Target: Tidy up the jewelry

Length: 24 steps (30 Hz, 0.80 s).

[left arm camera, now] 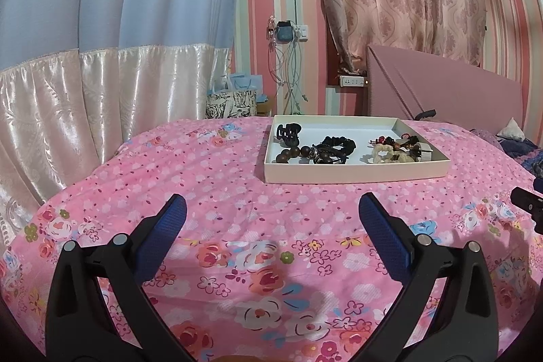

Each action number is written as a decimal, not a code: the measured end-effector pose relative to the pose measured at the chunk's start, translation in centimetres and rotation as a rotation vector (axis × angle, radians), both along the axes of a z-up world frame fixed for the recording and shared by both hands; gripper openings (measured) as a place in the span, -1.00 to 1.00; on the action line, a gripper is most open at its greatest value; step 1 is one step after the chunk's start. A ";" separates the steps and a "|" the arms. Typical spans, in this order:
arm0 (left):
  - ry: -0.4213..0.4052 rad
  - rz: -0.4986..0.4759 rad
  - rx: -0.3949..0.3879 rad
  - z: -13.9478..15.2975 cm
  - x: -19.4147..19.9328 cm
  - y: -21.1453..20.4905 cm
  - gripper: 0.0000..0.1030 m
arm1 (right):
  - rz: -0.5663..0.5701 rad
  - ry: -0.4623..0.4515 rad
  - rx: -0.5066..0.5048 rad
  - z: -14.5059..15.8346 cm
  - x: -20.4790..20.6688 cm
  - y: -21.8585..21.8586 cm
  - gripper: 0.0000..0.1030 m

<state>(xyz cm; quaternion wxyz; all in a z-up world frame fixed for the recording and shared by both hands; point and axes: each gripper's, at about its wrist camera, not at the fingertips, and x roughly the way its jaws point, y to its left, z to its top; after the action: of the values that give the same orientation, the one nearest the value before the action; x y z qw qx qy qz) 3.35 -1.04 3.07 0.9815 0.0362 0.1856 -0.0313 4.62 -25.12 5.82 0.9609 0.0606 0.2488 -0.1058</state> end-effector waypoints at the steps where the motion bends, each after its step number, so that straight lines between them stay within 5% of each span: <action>1: -0.001 -0.001 0.000 0.0 0.0 0.0 0.94 | 0.000 0.000 -0.002 0.0 0.0 0.1 0.83; 24: 0.004 -0.011 0.018 -0.2 0.1 -0.7 0.94 | -0.006 0.003 0.005 0.1 -0.2 -0.4 0.83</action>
<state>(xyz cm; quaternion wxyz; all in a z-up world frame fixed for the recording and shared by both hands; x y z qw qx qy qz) 3.49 -1.70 2.91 0.9805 0.0458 0.1878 -0.0350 4.45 -25.51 5.89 0.9600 0.0635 0.2501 -0.1083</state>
